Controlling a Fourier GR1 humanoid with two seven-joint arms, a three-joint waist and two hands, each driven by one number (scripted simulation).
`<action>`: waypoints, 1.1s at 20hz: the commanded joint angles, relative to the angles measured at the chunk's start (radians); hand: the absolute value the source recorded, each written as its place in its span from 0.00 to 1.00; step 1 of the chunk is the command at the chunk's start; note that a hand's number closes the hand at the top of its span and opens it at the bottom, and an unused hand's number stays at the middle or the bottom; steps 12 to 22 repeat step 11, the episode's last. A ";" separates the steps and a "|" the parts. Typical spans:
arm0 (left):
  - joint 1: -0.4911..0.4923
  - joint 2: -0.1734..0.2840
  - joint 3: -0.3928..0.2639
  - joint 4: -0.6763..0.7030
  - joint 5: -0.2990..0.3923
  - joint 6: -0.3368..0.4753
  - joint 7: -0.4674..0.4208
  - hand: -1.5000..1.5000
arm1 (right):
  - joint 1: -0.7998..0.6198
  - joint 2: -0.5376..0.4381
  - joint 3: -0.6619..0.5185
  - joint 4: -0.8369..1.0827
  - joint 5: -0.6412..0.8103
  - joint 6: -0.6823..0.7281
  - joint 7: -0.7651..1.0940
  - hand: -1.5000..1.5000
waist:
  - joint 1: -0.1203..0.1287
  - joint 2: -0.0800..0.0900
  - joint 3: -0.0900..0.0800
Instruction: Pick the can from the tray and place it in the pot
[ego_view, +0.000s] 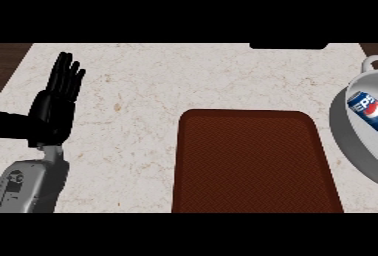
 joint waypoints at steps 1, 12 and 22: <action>0.010 -0.018 -0.013 0.005 -0.011 0.006 -0.007 0.50 | 0.039 -0.014 -0.034 0.026 -0.029 0.101 -0.099 0.00 | 0.002 0.003 0.003; 0.028 -0.009 -0.001 -0.005 -0.002 -0.008 -0.020 0.50 | 0.102 -0.074 -0.065 0.009 -0.061 0.150 -0.072 0.00 | 0.000 0.003 0.007; 0.028 -0.009 -0.001 -0.005 -0.002 -0.008 -0.020 0.50 | 0.102 -0.074 -0.065 0.009 -0.061 0.150 -0.072 0.00 | 0.000 0.003 0.007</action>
